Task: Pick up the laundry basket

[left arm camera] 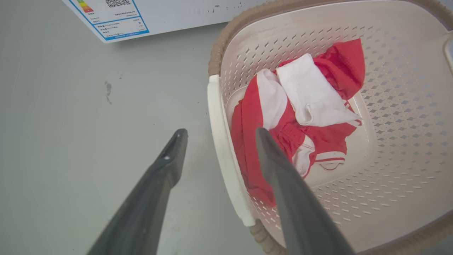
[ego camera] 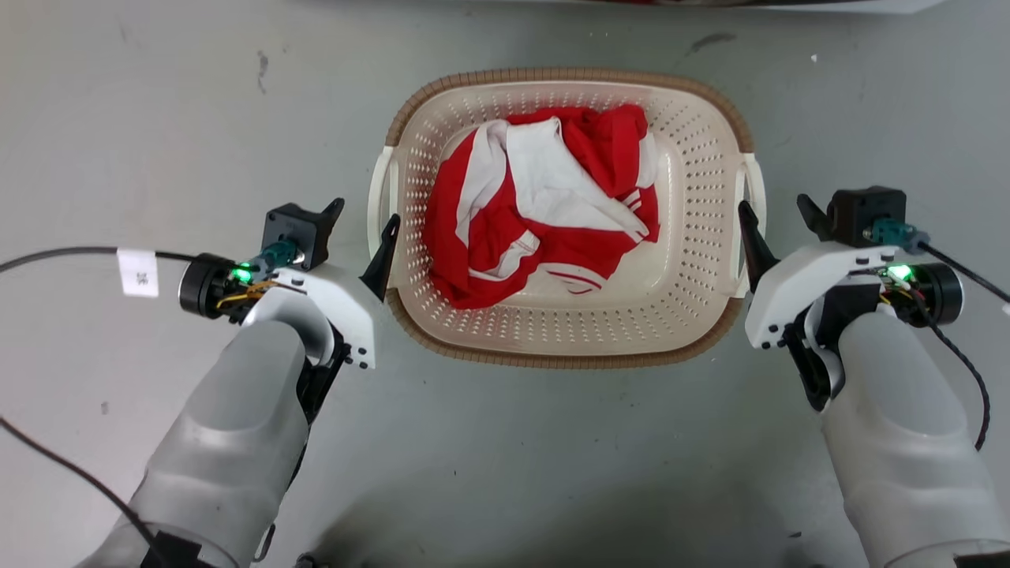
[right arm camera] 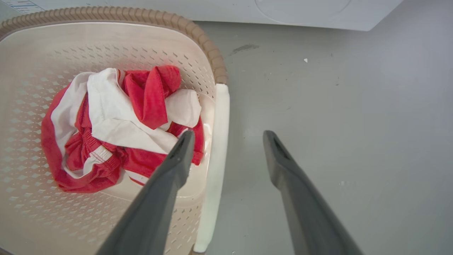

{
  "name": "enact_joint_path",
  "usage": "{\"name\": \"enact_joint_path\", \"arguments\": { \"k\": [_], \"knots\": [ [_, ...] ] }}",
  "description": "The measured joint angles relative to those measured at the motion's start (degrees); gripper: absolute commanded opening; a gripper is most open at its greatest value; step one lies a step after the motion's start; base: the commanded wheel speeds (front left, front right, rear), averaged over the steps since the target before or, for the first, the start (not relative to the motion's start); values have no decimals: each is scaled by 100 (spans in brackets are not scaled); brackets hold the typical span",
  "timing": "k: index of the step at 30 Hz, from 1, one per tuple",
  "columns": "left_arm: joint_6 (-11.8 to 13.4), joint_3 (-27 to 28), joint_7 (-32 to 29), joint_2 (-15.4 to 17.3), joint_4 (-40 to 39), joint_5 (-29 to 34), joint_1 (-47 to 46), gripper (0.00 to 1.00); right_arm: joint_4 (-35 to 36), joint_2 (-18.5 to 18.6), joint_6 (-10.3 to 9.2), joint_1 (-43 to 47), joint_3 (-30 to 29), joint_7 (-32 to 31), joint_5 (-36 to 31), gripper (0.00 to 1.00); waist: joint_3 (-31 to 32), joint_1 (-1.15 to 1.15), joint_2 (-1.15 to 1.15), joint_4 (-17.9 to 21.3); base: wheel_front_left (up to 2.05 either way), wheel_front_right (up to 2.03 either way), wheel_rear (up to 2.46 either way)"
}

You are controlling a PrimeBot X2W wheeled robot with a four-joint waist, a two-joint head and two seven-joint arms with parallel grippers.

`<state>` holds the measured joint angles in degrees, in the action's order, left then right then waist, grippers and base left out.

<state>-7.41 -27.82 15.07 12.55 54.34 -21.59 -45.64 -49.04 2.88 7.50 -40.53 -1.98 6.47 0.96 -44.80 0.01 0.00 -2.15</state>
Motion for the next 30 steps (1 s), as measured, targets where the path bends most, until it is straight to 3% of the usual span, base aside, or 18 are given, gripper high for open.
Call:
{"name": "enact_joint_path", "arguments": {
  "k": [9,16,22,30],
  "knots": [
    [0,-1102,-292,57,416,-921,-694,100,-929,0,0,-749,81,-334,218,100,-345,0,0,-74,0,0,0],
    [-8,-2012,-965,214,380,-1668,-985,100,-1617,0,0,-1239,104,-606,202,100,-511,0,0,-130,0,0,0],
    [-8,-2557,-1274,411,289,-2256,-1173,100,-1980,0,0,-1555,87,-623,92,100,-592,0,0,-122,0,0,0],
    [-8,-3084,-1226,549,326,-2733,-1382,100,-2239,0,0,-1749,56,-592,41,100,-685,0,0,-101,0,0,0]
  ]
}}
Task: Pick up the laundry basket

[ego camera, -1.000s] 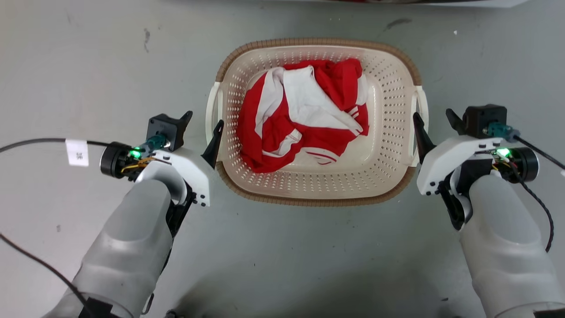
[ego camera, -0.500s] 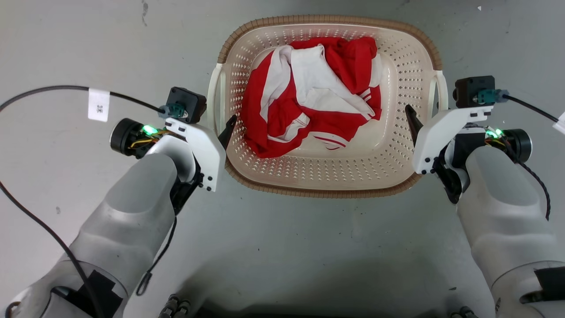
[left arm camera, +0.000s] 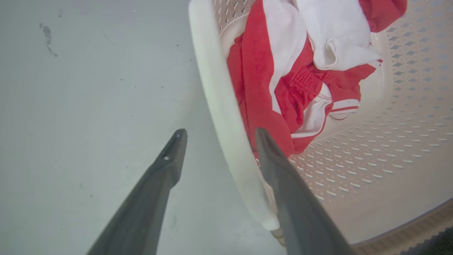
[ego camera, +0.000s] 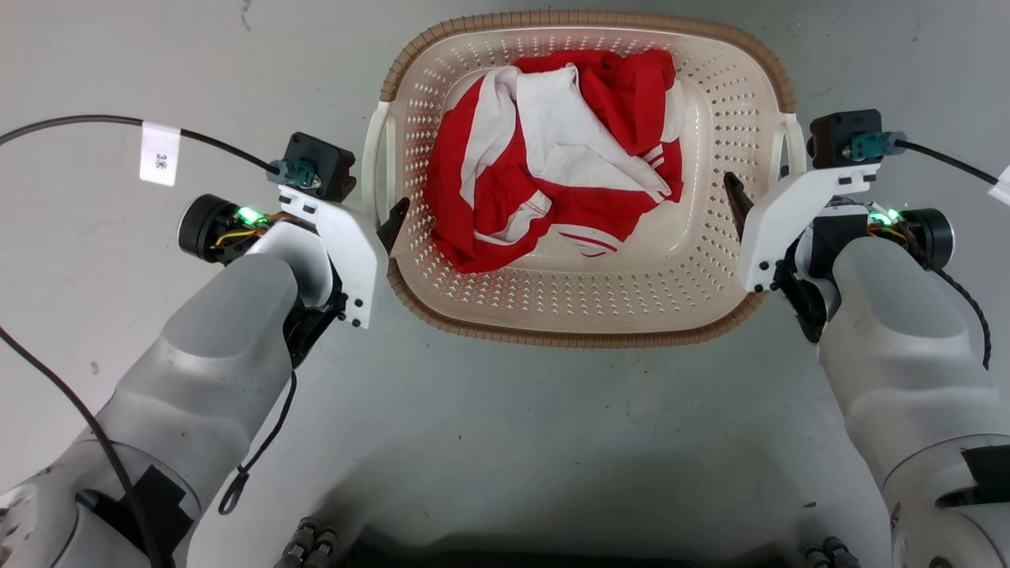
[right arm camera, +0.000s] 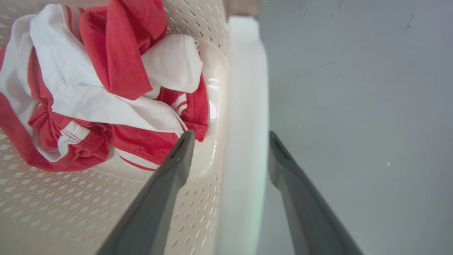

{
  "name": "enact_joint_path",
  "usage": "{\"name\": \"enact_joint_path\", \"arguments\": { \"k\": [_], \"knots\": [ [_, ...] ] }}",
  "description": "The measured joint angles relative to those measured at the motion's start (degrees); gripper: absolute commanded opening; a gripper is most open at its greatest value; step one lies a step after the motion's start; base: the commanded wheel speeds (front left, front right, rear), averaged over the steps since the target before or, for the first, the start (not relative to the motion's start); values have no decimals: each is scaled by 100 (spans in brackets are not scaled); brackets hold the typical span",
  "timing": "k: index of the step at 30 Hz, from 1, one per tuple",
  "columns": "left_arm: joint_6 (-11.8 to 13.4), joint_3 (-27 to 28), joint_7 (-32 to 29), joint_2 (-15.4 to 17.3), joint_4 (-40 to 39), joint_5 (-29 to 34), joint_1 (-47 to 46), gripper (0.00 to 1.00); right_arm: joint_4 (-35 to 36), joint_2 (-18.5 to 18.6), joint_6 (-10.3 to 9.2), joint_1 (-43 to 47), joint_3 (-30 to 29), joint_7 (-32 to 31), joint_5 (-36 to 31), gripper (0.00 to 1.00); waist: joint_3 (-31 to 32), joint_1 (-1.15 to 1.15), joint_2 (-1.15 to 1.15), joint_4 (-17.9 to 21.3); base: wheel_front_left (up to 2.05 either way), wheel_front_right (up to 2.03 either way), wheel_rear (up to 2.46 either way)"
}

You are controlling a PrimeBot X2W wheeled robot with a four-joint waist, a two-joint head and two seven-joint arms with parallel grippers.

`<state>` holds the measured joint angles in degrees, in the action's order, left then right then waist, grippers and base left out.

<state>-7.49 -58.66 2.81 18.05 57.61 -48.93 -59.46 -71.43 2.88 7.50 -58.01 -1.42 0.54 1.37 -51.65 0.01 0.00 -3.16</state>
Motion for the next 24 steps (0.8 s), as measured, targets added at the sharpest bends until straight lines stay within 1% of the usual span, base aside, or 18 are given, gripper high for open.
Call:
{"name": "enact_joint_path", "arguments": {
  "k": [8,9,10,11,19,24],
  "knots": [
    [0,-421,135,14,85,-374,-128,100,-124,0,0,-48,-46,87,-22,100,-46,0,0,-13,0,0,0],
    [0,-471,80,12,53,-465,-130,0,-136,0,0,-55,-37,92,-11,100,-49,0,0,-14,0,0,0],
    [0,-539,47,9,11,-544,-129,0,-146,0,0,-68,-29,94,3,49,-52,0,0,-17,0,0,0],
    [0,-601,-3,8,-31,-635,-129,0,-151,0,0,-78,-30,94,19,0,-56,0,0,-21,0,0,0],
    [0,-966,127,62,-68,-1007,-189,0,-196,-31,0,-96,-54,88,-1,0,-42,0,0,-33,0,0,0],
    [0,-1167,86,104,-112,-1210,-194,0,-211,-33,0,-94,-60,-19,-104,0,118,0,0,-25,0,0,0]
  ]
}}
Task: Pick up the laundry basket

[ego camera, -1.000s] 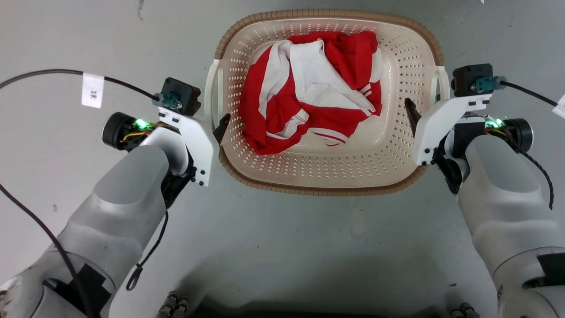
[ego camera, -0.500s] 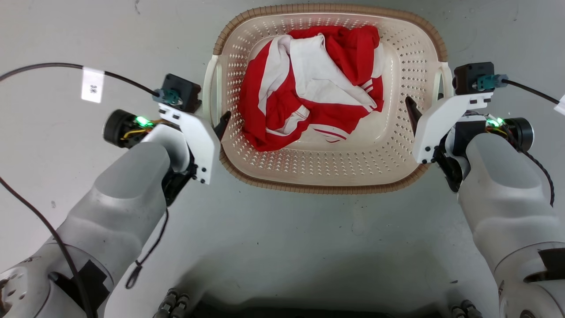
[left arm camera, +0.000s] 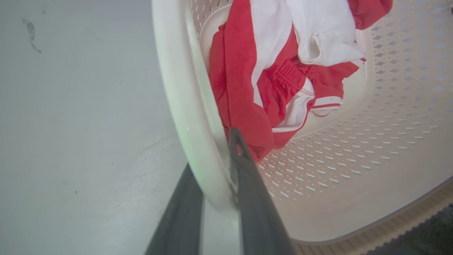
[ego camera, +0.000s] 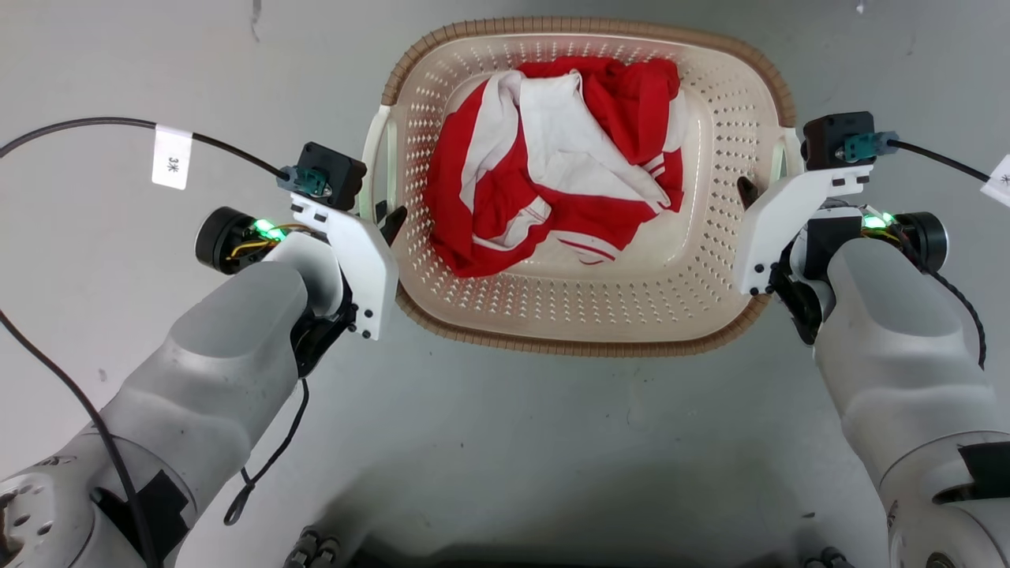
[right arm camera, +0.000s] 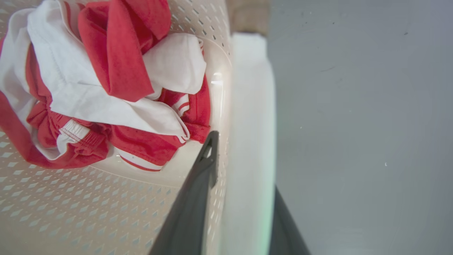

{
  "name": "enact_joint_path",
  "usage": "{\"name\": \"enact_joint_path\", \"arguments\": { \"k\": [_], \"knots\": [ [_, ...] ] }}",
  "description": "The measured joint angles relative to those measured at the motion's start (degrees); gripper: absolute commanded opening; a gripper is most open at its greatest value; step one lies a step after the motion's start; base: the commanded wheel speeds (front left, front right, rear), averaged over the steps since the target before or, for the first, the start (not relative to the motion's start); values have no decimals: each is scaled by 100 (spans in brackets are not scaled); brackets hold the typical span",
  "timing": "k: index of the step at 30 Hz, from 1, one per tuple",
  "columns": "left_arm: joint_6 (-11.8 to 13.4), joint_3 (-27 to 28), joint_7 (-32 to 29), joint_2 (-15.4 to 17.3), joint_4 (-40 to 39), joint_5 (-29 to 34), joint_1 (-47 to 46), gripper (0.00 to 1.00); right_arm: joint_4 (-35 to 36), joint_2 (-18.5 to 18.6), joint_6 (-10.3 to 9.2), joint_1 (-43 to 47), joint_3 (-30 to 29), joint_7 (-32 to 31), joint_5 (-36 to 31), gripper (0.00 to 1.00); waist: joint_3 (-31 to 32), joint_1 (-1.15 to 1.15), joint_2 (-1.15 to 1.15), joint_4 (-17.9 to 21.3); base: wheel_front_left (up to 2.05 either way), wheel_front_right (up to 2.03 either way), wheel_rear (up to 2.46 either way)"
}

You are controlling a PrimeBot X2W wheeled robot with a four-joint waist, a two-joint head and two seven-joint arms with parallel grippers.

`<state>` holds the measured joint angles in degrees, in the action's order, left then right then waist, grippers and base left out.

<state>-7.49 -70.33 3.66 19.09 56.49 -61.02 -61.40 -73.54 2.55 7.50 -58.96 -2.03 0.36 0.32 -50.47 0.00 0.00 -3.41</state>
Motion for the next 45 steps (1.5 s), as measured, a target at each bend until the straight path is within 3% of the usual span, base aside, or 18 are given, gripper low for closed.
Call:
{"name": "enact_joint_path", "arguments": {
  "k": [9,13,19,25,35,45],
  "knots": [
    [-1,-223,-537,231,-240,-348,184,0,-10,-23,0,27,515,-1033,187,0,783,0,0,96,0,0,0],
    [-2,-266,-873,322,-402,-441,363,0,-14,-16,0,235,814,-1781,802,0,1223,0,0,134,0,0,0],
    [-2,-289,-1454,532,-641,-531,772,0,163,-16,-2,505,1718,-2749,1529,0,2008,0,0,210,0,0,0],
    [-1,-293,-2034,717,-972,-661,1145,0,380,-5,-11,790,2383,-3591,1979,0,2839,-1,0,323,0,0,0],
    [-1,-297,-2903,962,-1359,-980,1417,0,498,-2,-16,1162,2851,-4317,2562,0,3986,-2,0,514,0,0,0],
    [-1,-299,-3762,973,-1460,-1288,1719,0,493,0,-18,1523,3177,-4688,2937,0,4710,-2,0,597,0,0,0]
  ]
}}
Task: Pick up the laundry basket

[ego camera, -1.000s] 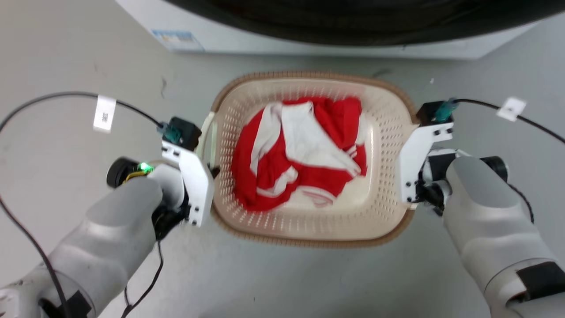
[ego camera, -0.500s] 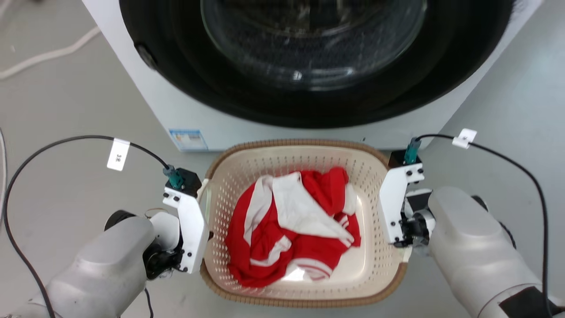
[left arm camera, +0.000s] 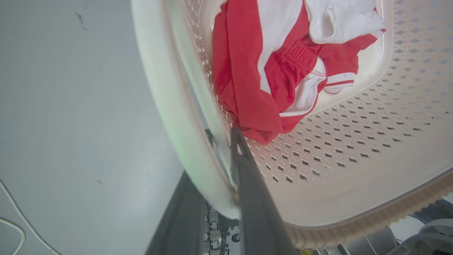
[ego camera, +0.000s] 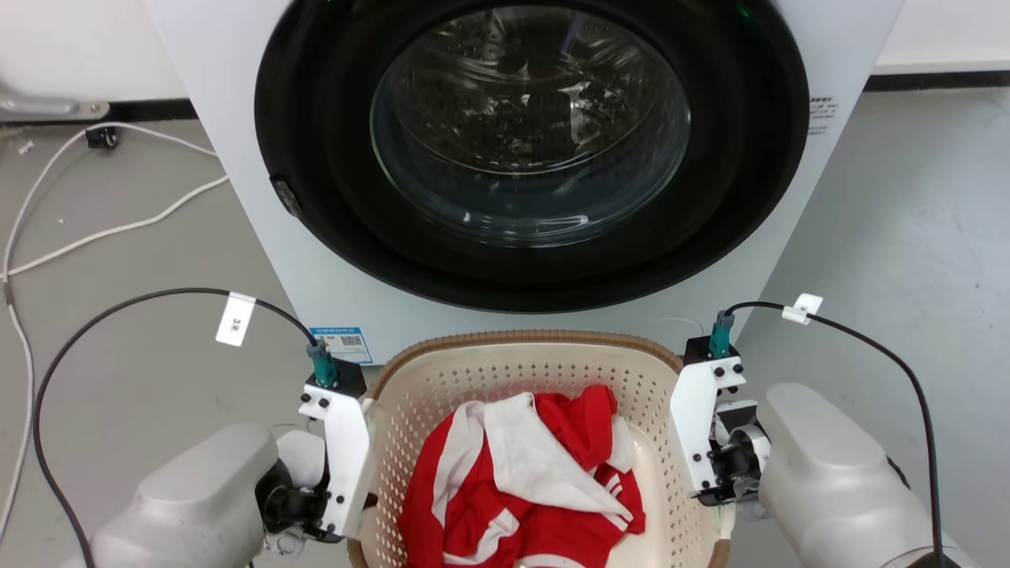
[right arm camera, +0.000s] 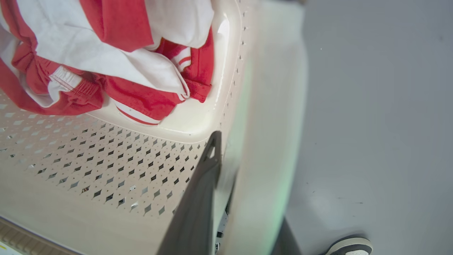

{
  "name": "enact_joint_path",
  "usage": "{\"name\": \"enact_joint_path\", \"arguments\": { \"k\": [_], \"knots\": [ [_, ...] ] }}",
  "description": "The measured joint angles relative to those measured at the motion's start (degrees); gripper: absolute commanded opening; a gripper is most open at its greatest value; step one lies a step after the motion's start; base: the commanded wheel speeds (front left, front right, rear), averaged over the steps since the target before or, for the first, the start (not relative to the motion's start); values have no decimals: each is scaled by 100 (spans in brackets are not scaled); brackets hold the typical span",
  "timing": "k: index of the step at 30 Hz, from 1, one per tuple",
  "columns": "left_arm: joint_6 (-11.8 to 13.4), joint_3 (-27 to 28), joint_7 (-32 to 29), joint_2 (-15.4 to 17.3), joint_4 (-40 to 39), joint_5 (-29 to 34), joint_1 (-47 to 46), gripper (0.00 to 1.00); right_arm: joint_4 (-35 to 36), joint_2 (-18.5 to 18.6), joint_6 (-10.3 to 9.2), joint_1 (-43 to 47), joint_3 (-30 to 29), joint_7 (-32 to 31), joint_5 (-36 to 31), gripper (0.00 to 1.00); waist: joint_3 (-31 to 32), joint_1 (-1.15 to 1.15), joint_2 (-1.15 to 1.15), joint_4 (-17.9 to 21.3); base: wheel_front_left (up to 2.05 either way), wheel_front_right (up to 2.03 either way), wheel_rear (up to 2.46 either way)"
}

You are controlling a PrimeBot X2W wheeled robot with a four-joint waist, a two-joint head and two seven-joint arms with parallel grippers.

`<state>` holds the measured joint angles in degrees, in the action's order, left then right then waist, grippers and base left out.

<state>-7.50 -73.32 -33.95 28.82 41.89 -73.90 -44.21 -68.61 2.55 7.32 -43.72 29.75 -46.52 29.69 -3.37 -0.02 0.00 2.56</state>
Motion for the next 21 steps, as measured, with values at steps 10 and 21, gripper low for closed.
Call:
{"name": "enact_joint_path", "arguments": {
  "k": [10,21],
  "knots": [
    [0,3,-441,-55,37,-100,144,0,-68,-2,1,53,192,-253,204,0,257,0,0,45,0,0,0],
    [2,5,-706,-74,-30,-157,174,0,-87,2,0,-48,412,-493,309,0,216,2,0,72,0,0,0]
  ]
}}
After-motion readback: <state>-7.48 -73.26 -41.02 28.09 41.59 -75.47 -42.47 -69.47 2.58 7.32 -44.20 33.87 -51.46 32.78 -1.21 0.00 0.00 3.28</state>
